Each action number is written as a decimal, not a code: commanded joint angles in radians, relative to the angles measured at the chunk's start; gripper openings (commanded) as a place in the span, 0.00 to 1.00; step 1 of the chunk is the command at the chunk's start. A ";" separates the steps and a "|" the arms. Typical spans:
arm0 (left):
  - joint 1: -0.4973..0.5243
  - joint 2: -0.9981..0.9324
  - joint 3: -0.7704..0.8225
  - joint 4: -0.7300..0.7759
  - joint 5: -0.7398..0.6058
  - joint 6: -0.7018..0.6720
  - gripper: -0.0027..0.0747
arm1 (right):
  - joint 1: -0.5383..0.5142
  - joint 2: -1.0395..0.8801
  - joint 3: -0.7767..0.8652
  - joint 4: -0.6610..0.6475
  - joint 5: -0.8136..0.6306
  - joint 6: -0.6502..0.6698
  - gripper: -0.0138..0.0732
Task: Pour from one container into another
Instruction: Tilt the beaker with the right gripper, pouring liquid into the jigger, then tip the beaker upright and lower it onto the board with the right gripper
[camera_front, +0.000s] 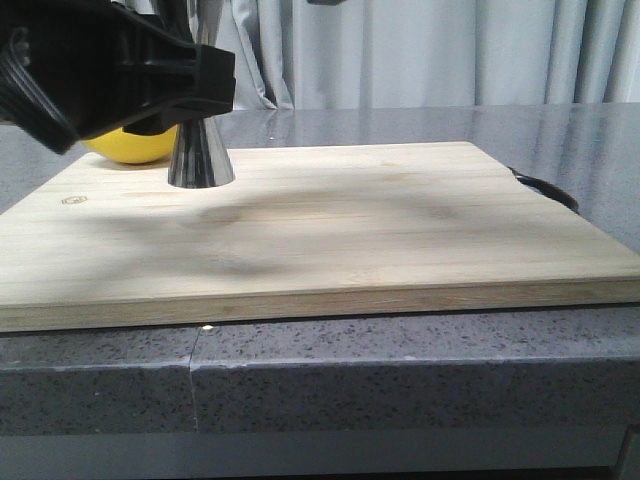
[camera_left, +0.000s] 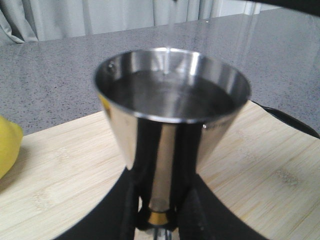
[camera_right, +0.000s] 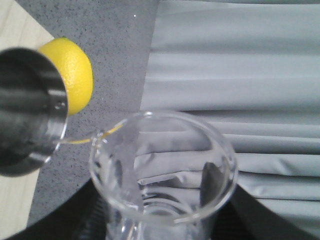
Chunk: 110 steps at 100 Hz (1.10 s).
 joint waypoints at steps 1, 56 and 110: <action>0.003 -0.032 -0.027 0.008 -0.091 -0.009 0.01 | 0.002 -0.048 -0.037 0.105 -0.025 0.005 0.36; 0.003 -0.032 -0.027 0.008 -0.098 -0.009 0.01 | -0.155 -0.037 -0.033 1.011 -0.100 0.005 0.36; 0.003 -0.032 -0.027 0.008 -0.113 -0.009 0.01 | -0.296 0.143 -0.033 1.261 -0.202 0.045 0.36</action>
